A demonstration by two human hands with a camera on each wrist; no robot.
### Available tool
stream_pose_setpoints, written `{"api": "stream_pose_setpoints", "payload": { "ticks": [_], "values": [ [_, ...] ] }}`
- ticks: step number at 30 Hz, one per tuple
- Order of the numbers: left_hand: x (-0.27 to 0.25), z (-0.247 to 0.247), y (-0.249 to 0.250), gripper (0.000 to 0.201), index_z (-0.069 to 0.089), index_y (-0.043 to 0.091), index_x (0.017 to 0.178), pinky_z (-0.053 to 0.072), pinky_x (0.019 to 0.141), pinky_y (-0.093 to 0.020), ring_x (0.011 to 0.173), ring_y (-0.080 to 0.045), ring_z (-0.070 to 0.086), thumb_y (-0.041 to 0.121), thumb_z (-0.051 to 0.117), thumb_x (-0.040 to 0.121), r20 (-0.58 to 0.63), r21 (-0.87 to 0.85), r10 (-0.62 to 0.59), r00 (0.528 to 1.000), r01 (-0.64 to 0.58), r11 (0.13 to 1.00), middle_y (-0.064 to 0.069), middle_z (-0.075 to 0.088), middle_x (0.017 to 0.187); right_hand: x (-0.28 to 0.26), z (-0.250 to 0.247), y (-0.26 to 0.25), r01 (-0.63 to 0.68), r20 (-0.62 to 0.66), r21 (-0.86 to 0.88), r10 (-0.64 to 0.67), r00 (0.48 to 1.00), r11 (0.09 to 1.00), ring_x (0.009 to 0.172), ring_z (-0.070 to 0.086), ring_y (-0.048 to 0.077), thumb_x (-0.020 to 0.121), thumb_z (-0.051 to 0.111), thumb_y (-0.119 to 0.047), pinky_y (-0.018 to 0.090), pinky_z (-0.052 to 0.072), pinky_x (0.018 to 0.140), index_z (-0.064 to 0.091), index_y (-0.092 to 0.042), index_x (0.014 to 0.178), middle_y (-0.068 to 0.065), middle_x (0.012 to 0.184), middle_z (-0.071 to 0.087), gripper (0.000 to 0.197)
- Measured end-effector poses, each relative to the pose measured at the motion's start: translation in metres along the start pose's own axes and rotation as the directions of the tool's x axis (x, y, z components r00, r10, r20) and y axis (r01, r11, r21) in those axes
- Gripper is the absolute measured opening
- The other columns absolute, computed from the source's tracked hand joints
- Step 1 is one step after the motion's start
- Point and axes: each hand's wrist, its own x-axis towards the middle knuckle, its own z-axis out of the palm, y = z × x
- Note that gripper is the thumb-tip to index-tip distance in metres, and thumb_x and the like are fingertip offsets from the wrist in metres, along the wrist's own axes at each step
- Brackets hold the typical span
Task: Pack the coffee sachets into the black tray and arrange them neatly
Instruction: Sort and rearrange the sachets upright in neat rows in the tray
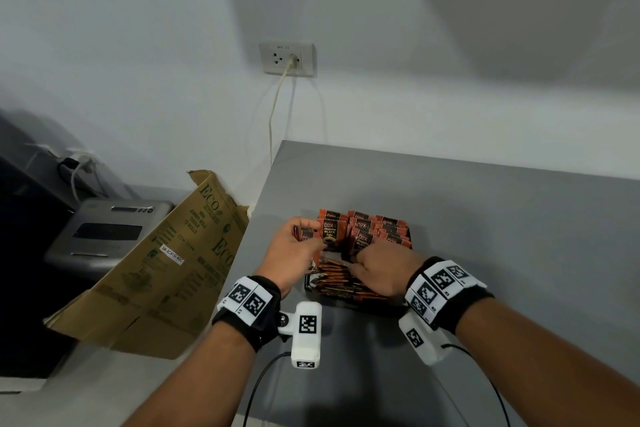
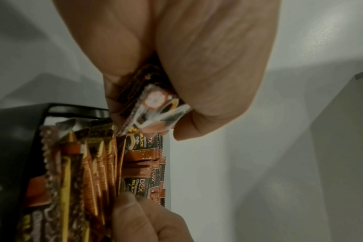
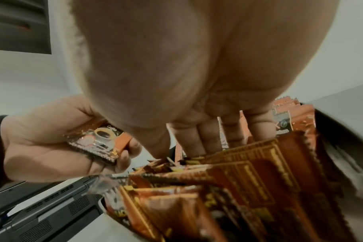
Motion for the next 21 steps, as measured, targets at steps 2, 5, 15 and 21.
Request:
{"api": "stream_pose_setpoints", "payload": {
  "ticks": [2,5,15,21],
  "values": [
    [-0.001,0.001,0.000,0.029,0.064,0.015,0.112,0.055,0.061,-0.030,0.074,-0.019,0.072,-0.003,0.061,0.089,0.015,-0.009,-0.007,1.000,0.007,1.000,-0.011,0.073,0.099,-0.006,-0.004,-0.002,0.076,-0.039,-0.031,-0.077,0.996,0.997,0.072,0.067,0.024,0.107,0.026,-0.047,0.039,0.058,0.074,0.063,-0.027,0.121,0.009,0.079,0.069,0.045],
    [-0.002,0.001,0.000,0.029,0.064,0.014,0.111,0.055,0.059,-0.029,0.071,-0.016,0.072,-0.003,0.061,0.089,0.016,-0.015,-0.013,1.000,0.013,1.000,-0.009,0.073,0.094,-0.008,-0.006,-0.002,0.097,-0.063,-0.057,-0.101,0.993,0.994,0.067,0.067,0.023,0.106,0.024,-0.054,0.041,0.060,0.072,0.055,-0.032,0.131,0.010,0.074,0.068,0.046],
    [-0.004,0.001,-0.001,0.029,0.062,0.012,0.113,0.054,0.057,-0.029,0.065,-0.013,0.069,-0.004,0.060,0.090,0.024,-0.030,-0.018,1.000,0.018,0.999,-0.008,0.070,0.089,-0.010,0.005,0.009,-0.018,-0.097,0.036,0.021,0.995,0.999,0.059,0.065,0.017,0.095,0.022,-0.073,0.033,0.058,0.063,0.067,-0.017,0.076,0.005,0.068,0.068,0.074],
    [-0.003,0.001,0.000,0.041,0.064,0.014,0.111,0.053,0.065,-0.037,0.075,-0.025,0.067,-0.007,0.059,0.076,0.053,-0.002,-0.009,0.999,0.009,1.000,-0.014,0.072,0.096,-0.024,0.003,0.019,-0.112,-0.043,-0.092,0.109,0.993,0.989,0.064,0.063,0.014,0.097,0.020,-0.070,0.030,0.055,0.068,0.067,-0.016,0.079,0.003,0.072,0.067,0.073]
  ]
}}
